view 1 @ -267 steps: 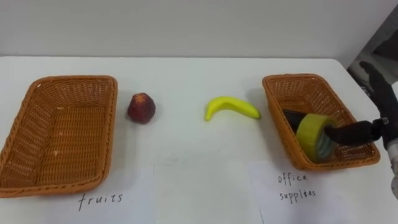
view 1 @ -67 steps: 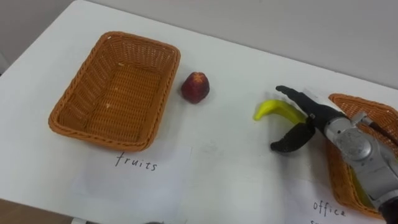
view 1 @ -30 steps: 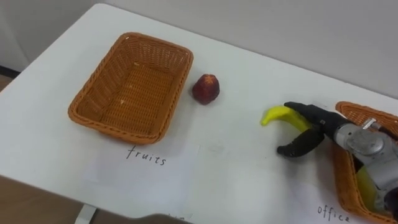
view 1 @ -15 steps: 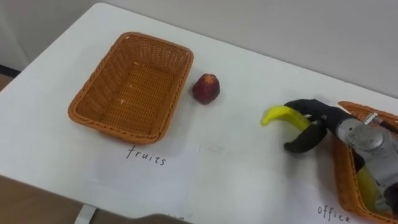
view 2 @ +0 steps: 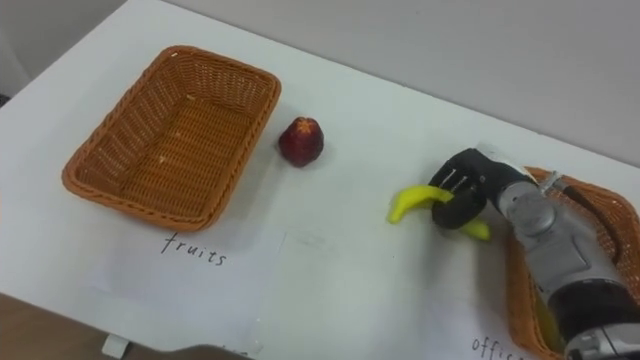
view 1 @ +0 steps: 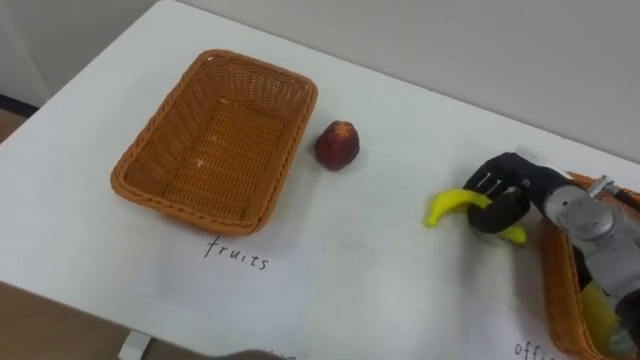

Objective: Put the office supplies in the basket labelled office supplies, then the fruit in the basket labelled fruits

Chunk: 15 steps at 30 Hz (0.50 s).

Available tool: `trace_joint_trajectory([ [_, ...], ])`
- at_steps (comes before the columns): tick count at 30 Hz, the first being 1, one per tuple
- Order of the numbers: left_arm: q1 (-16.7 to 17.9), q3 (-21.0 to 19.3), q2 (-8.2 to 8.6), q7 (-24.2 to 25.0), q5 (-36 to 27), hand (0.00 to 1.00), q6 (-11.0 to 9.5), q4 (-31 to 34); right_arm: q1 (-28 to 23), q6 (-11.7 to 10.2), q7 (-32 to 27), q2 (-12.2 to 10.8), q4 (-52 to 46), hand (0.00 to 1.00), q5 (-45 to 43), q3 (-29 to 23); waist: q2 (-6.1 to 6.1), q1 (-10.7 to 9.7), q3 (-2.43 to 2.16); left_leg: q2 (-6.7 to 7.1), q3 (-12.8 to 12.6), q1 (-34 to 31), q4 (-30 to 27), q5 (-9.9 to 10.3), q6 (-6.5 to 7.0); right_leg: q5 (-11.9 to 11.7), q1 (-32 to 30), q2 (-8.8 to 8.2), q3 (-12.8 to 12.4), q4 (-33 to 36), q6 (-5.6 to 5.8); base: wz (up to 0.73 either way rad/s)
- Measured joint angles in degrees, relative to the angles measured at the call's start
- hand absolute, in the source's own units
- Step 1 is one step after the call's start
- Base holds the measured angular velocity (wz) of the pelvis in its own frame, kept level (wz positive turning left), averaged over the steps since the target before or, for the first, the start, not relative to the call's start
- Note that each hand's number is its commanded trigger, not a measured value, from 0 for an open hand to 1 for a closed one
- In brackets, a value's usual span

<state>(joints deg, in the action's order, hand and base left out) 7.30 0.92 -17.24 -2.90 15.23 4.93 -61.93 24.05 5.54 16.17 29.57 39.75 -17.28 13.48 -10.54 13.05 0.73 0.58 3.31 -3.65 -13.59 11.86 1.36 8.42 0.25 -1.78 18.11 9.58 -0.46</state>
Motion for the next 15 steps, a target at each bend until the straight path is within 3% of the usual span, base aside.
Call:
trace_joint_trajectory([
  [15,0.05,-0.16,-0.11,0.46,0.20,0.00,-0.07,1.05,-3.07,0.18,2.62,0.06,-5.65,1.00,2.19,0.62,-0.23,-0.09,-0.17,0.08,0.04,-1.12,-0.98,-0.04,-0.10,-0.08,-0.15,0.02,-0.32,0.09,-0.13,0.00],
])
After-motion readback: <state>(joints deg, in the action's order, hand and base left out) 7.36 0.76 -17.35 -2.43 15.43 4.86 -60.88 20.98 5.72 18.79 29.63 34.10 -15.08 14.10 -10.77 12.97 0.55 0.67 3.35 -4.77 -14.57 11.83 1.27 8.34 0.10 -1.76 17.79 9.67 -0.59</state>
